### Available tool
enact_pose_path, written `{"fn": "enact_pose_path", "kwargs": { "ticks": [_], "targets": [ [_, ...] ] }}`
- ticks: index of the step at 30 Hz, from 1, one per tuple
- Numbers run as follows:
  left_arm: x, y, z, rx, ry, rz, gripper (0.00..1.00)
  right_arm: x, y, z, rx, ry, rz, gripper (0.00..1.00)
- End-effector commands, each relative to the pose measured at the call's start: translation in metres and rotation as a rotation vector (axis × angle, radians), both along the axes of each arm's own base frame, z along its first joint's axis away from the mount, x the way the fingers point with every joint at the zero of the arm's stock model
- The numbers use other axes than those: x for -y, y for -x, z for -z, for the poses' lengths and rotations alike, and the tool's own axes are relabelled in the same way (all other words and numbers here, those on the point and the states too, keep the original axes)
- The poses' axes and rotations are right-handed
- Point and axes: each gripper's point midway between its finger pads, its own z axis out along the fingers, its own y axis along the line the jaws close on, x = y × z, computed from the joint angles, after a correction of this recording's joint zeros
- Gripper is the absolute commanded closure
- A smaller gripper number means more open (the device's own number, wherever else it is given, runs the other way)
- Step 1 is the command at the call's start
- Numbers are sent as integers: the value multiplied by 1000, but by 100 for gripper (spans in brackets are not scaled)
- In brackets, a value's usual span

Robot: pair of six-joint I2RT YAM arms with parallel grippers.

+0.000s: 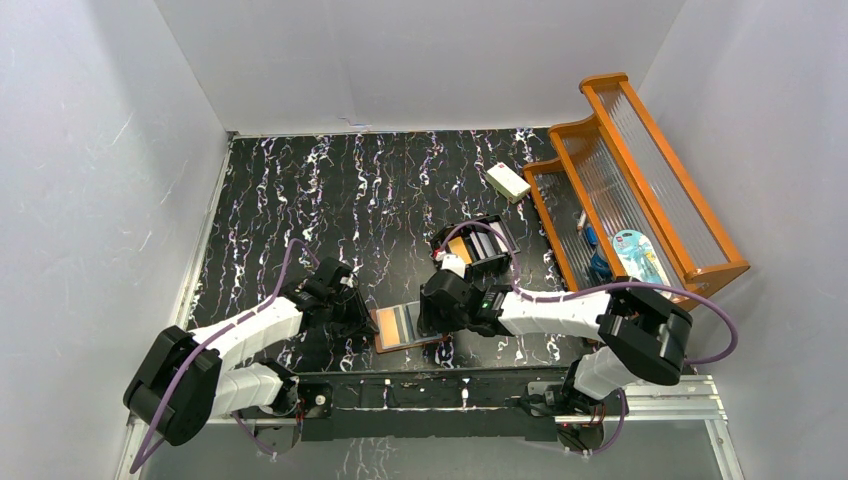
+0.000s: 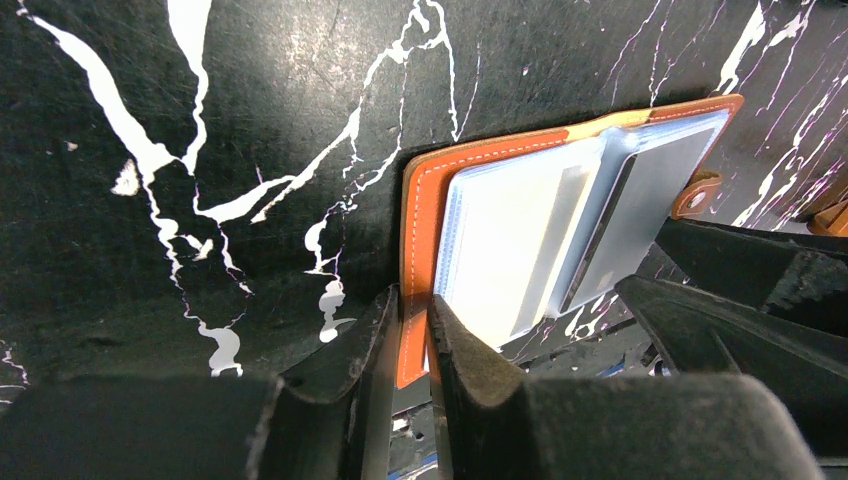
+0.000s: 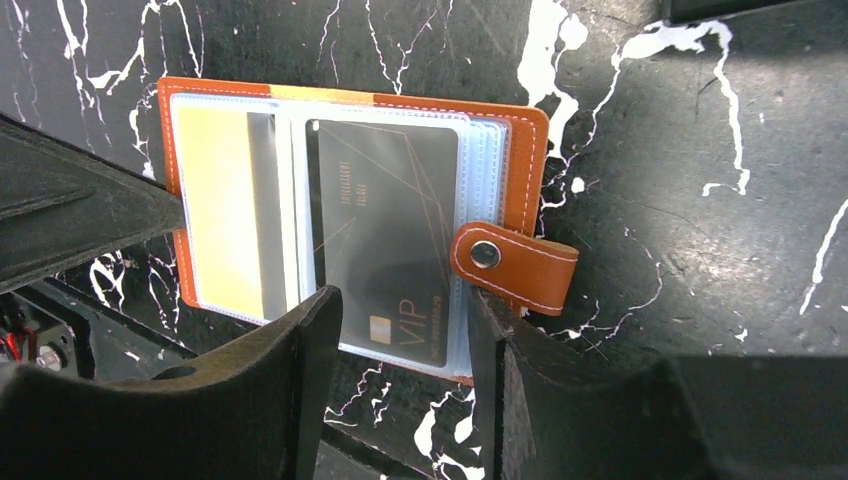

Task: Put the credit cards into the card holder
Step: Turn over the card slot in the card holder.

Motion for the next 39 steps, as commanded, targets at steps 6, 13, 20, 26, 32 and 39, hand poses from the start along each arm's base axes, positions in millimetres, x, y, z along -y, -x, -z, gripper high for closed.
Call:
{"fn": "enact_pose_path", "kwargs": {
  "ticks": [6,13,20,26,32,39],
  "targets": [
    [0,3,-1,-14,4,13,84,-7,-1,9,-14,-10,-3,43],
    [2,2,-4,-8,10,15,84,-28,7,-19,-19,-212,-23,46],
    [2,0,-9,1,18,0,84,-50,12,-57,-10,-338,-102,46],
    [-1,-5,-21,23,-6,-17,84,-74,20,-77,-33,-439,-183,45],
    [-12,-18,-55,108,-47,-66,73,-97,24,-82,-79,-474,-238,44],
    [-26,-35,-93,243,-81,-116,66,-94,9,-81,2,-368,-250,43]
  ]
}}
